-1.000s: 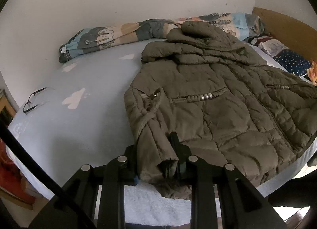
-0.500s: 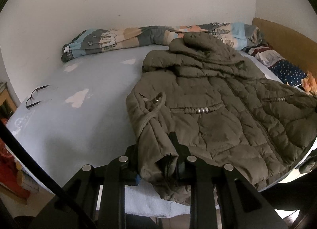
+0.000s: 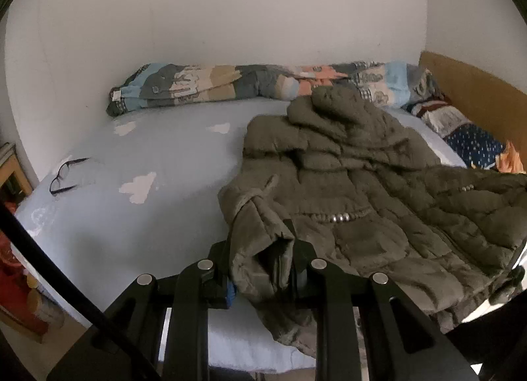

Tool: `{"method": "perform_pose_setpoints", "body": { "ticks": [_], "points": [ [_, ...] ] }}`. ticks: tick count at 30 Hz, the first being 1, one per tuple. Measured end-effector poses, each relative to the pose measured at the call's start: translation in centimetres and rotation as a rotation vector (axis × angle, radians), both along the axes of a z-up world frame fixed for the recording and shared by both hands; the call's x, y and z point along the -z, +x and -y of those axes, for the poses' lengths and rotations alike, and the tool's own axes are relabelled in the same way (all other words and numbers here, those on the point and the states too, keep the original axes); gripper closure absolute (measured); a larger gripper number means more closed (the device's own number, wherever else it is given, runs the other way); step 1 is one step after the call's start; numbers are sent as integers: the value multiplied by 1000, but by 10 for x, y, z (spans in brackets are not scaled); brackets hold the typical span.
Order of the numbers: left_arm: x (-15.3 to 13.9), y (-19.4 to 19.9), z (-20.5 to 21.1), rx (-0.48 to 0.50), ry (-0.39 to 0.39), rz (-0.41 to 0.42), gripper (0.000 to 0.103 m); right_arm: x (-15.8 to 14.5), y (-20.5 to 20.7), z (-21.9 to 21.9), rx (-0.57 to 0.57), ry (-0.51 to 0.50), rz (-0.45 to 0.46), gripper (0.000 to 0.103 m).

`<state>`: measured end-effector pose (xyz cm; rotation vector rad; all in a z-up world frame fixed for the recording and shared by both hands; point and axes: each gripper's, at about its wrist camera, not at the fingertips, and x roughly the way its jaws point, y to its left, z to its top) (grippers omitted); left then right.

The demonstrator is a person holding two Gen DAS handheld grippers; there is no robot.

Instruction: Fold large clothes

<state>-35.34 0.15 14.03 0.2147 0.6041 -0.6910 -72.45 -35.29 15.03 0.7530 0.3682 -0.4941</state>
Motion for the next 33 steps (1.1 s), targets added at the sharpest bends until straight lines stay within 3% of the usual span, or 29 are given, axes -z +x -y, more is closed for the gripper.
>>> {"method": "perform_pose_setpoints", "body": {
  "ticks": [10,20,23,26,28,33],
  "points": [
    [-41,25,13,-1,-45,27,81,-45,29,18,-19,-88,17,92],
    [-96,85,65,18,-76,45,78,-88,83,65,-18,-164,3,93],
    [-108,109,87,10,-77,56,72,-96,111,91,-11,-180,-12,93],
    [-121,139,106,-31,-85,82,58,-101,143,122,-4,-176,-29,93],
    [-129,165,116,-63,-105,57,45,-101,166,146,7,-173,-48,93],
    [-142,224,120,-119,-190,-41,41,-86,227,212,64,-152,-111,93]
  ]
}}
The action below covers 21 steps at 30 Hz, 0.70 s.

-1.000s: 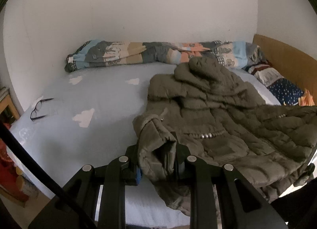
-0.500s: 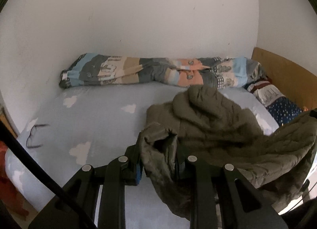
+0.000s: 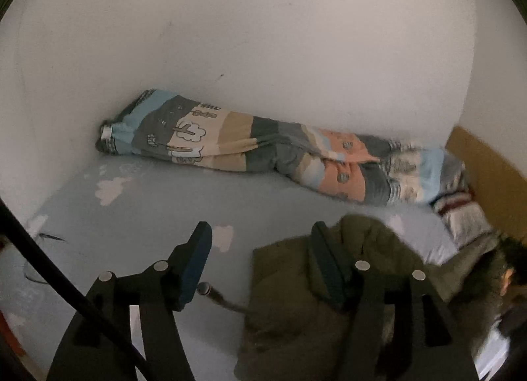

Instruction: Fold large clothes

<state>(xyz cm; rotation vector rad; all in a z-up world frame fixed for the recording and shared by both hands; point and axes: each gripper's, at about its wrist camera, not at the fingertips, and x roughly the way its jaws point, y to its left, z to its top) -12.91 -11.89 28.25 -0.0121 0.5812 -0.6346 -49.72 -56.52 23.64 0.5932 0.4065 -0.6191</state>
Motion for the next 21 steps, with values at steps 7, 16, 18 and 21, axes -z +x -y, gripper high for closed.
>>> {"method": "perform_pose_setpoints", "body": {
  "ticks": [7,16,18,21],
  "points": [
    [5,24,-5,-75,-7,78,40,31,66,75,74,30,-77,93],
    [104,-1,123,208,181,6,40,81,115,124,95,99,-142,91],
    [129,2,156,248,224,-24,40,89,119,129,91,110,-152,91],
    [156,13,184,227,278,-43,40,98,118,138,64,157,-130,84]
  ]
}}
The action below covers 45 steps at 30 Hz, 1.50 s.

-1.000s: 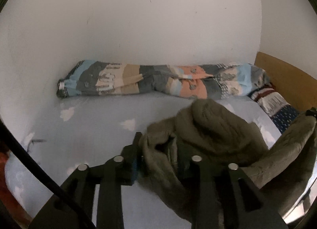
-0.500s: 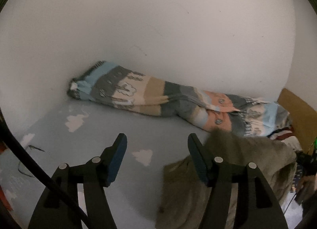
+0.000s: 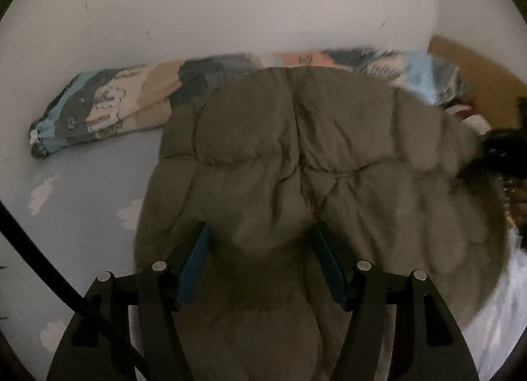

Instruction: Fold large clothes

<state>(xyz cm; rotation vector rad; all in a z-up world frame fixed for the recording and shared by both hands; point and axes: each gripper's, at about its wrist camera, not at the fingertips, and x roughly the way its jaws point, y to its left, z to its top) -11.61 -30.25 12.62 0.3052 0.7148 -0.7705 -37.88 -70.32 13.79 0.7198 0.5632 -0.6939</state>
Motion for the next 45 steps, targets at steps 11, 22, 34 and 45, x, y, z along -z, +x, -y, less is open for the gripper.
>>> {"method": "perform_pose_setpoints", "body": {
  "ticks": [11,22,34,45],
  "points": [
    [3,1,11,-24,-5,-15,40,-29,-49,-27,-106,-24,119,54],
    [36,19,72,-23,139,-22,33,21,27,-99,-313,-177,-159,53],
    [53,34,83,-64,179,-61,28,88,53,-53,-308,-66,-270,52],
    [-4,-53,-41,-107,38,-111,28,9,-38,-124,-189,-26,-92,51]
  ]
}}
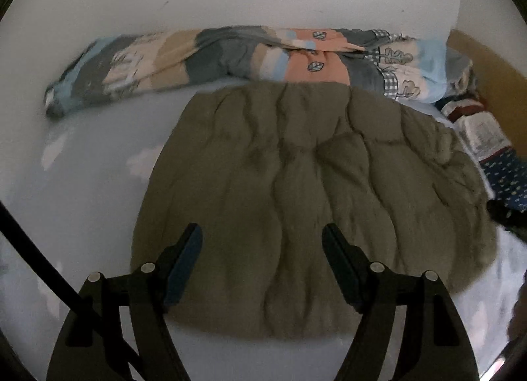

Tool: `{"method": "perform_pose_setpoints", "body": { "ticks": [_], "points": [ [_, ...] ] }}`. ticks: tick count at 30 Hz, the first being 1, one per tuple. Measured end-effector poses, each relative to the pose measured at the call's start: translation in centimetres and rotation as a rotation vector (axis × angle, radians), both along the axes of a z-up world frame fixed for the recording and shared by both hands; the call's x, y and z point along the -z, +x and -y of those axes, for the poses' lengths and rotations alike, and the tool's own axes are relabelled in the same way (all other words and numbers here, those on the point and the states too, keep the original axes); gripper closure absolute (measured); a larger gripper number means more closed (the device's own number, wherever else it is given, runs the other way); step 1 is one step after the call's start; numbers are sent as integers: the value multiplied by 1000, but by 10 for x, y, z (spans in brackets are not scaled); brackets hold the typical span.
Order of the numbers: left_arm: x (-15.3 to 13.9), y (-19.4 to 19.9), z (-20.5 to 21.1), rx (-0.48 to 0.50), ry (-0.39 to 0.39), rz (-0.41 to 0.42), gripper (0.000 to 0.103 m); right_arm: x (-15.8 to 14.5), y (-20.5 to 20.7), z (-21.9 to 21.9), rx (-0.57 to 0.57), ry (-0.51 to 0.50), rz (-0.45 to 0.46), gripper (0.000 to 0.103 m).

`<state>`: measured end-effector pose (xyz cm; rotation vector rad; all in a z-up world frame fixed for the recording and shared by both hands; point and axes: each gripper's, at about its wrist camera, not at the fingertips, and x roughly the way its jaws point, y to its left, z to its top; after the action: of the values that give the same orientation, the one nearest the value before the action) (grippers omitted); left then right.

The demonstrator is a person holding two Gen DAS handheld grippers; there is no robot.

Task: Fold large clothes
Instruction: 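Smooth the folded jacket edge with both tools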

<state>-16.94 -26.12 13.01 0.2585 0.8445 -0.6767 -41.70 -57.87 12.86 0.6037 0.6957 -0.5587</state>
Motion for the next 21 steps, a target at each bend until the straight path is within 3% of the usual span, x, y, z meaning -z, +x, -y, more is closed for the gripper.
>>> {"method": "perform_pose_setpoints", "body": {
  "ticks": [5,11,17,21],
  "points": [
    [3,-23,-47,-87,-40,5,28,-1,-38,-50,52,51,2,51],
    [14,-15,-50,-123,-48,37,28,1,-54,-84,117,46,1,51],
    [41,20,-30,-138,24,26,28,14,-16,-89,58,-55,-19,51],
    [60,39,-23,-139,84,-44,21,41,13,-73,18,-18,-86,51]
  ]
}}
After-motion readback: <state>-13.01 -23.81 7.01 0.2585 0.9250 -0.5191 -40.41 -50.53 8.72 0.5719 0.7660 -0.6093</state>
